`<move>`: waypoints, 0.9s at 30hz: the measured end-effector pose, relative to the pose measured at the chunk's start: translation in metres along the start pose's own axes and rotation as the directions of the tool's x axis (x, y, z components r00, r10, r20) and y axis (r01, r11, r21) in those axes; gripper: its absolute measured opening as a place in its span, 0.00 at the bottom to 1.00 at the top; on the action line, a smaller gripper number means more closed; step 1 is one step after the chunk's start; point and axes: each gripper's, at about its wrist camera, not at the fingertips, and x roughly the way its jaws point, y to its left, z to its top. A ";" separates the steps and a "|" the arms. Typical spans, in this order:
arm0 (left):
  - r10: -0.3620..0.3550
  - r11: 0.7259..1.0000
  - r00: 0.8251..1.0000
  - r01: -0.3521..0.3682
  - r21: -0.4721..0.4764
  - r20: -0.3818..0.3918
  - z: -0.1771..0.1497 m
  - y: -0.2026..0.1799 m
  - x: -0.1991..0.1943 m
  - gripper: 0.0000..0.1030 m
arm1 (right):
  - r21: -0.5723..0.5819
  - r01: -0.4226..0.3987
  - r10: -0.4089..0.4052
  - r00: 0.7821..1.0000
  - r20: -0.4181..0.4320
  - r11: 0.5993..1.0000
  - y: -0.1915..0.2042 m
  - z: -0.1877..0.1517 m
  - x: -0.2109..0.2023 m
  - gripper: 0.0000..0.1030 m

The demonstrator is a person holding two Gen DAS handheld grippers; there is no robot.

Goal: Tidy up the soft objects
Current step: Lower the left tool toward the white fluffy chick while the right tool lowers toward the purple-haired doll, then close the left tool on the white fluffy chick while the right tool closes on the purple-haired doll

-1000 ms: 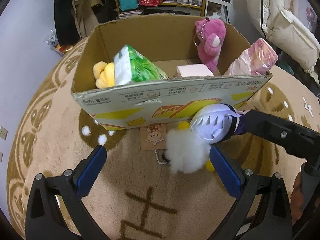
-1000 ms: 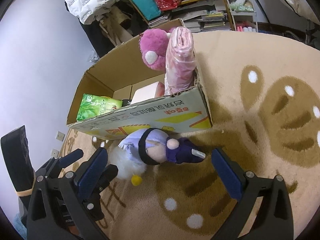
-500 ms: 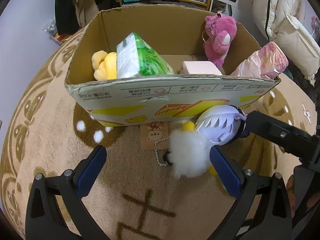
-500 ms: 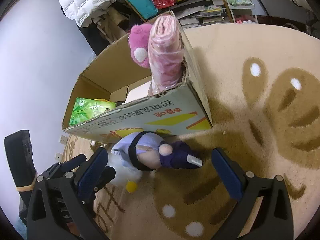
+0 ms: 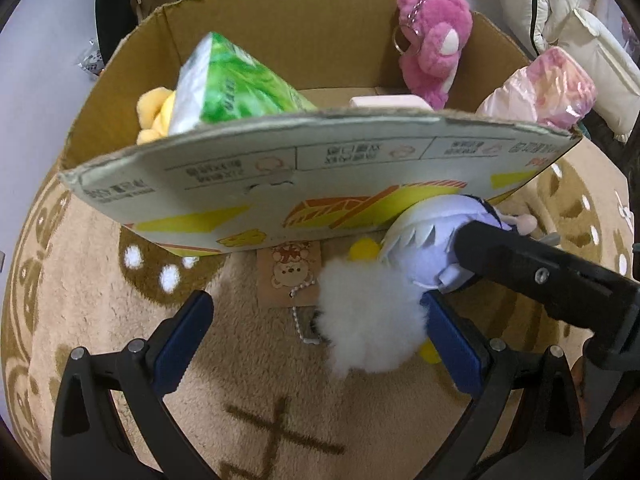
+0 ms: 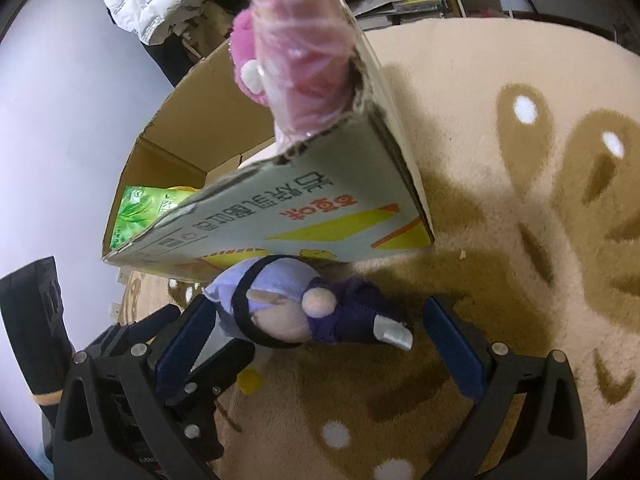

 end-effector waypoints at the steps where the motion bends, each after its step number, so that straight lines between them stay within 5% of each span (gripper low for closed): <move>1: 0.002 1.000 1.000 -0.002 -0.003 -0.004 0.000 -0.001 0.003 0.99 | 0.006 -0.008 0.008 1.000 -0.002 1.000 -0.001 0.000 0.002 1.00; 5: -0.002 1.000 1.000 0.002 -0.011 -0.024 -0.002 -0.002 0.014 0.97 | -0.024 0.001 -0.001 1.000 -0.003 1.000 0.003 0.001 0.005 1.00; 9: -0.024 1.000 0.998 0.023 -0.012 -0.051 -0.003 -0.006 0.020 0.84 | -0.037 0.001 -0.001 1.000 -0.005 0.999 0.006 0.001 0.009 1.00; 21: -0.031 0.999 0.999 0.030 -0.027 -0.032 -0.008 -0.017 0.028 0.82 | -0.037 0.002 -0.002 1.000 -0.003 0.999 -0.003 0.005 0.005 1.00; 27: -0.061 0.998 0.998 0.061 -0.021 -0.020 -0.007 -0.002 0.024 0.62 | -0.066 0.015 -0.015 1.000 0.009 0.998 0.003 0.004 0.003 0.99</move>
